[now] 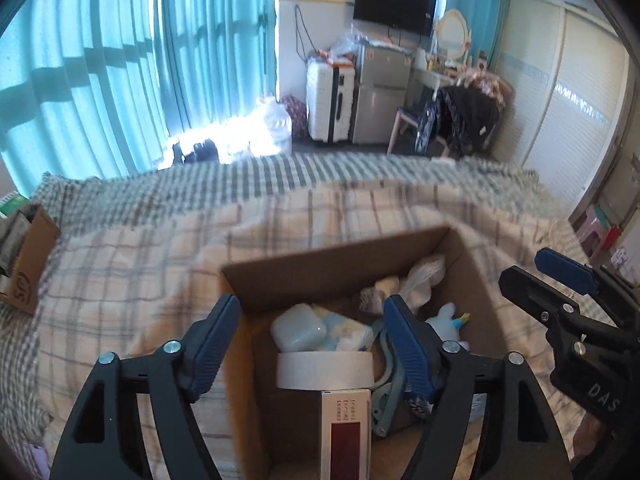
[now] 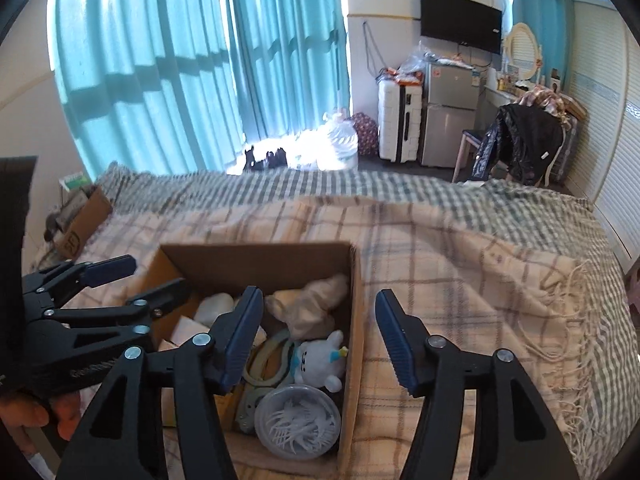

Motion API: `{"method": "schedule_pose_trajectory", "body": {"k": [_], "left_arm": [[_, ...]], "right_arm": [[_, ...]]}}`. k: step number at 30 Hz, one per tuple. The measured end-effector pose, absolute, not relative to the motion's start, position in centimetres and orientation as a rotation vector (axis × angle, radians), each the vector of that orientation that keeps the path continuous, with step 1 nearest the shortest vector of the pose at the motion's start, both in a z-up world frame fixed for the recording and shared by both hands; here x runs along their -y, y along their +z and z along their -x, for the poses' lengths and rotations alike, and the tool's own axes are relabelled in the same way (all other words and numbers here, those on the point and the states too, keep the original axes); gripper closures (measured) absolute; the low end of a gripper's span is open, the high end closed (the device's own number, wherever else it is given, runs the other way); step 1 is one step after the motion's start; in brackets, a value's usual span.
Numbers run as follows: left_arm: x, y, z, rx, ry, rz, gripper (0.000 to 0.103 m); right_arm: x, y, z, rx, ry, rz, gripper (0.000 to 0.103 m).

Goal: Organize objects

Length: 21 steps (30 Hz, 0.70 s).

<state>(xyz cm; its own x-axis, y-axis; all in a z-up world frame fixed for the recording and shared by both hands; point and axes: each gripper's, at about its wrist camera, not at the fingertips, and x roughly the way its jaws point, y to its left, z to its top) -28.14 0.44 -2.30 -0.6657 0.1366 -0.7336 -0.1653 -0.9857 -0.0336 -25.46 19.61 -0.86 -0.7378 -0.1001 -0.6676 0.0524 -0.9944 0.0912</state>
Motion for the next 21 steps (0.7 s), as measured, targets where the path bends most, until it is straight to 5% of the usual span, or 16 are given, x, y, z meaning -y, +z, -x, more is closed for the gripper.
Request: {"method": "schedule_pose_trajectory", "body": {"k": [8,21], "left_arm": [[1.1,8.8,20.7,-0.090,2.881,0.905,0.000],[1.5,17.1,7.7,-0.079,2.956,0.538,0.000]], "right_arm": [[-18.9,9.6,18.3,0.042,-2.952,-0.854,0.028],[-19.4,16.6,4.9,0.017,-3.062,-0.600,0.002]]}}
